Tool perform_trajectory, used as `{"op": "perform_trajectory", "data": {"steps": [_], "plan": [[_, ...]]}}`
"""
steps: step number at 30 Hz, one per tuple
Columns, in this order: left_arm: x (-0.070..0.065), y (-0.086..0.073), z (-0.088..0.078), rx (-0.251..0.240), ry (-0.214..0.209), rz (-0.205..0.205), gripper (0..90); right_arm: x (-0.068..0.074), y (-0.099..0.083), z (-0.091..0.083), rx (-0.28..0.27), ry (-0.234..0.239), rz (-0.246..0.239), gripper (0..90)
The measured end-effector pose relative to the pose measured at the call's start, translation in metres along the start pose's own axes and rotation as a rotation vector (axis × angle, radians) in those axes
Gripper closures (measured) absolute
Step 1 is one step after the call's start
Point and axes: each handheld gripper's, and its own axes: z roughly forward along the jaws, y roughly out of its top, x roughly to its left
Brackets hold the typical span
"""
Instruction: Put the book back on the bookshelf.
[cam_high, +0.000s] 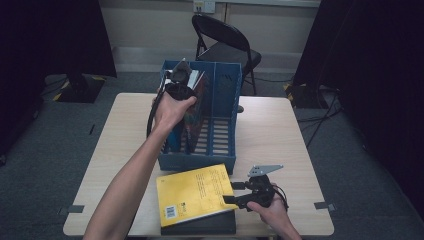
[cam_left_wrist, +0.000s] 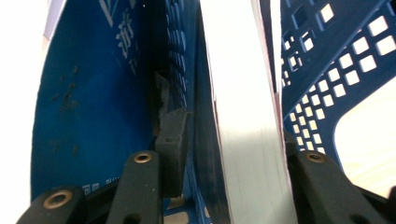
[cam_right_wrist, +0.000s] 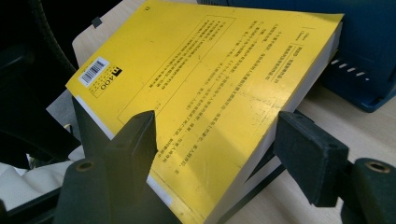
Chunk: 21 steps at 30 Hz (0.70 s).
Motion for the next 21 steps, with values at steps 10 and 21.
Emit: {"op": "perform_trajectory", "data": {"steps": [10,21], "plan": [[-0.004,-0.008,-0.011,-0.022,-0.030,0.104,51.1,0.000,0.000,0.000,-0.001,0.001,-0.003,29.4],[-0.002,-0.024,-0.023,-0.062,-0.034,0.163,50.4,0.000,0.001,0.003,0.006,0.001,-0.002,29.2]]}}
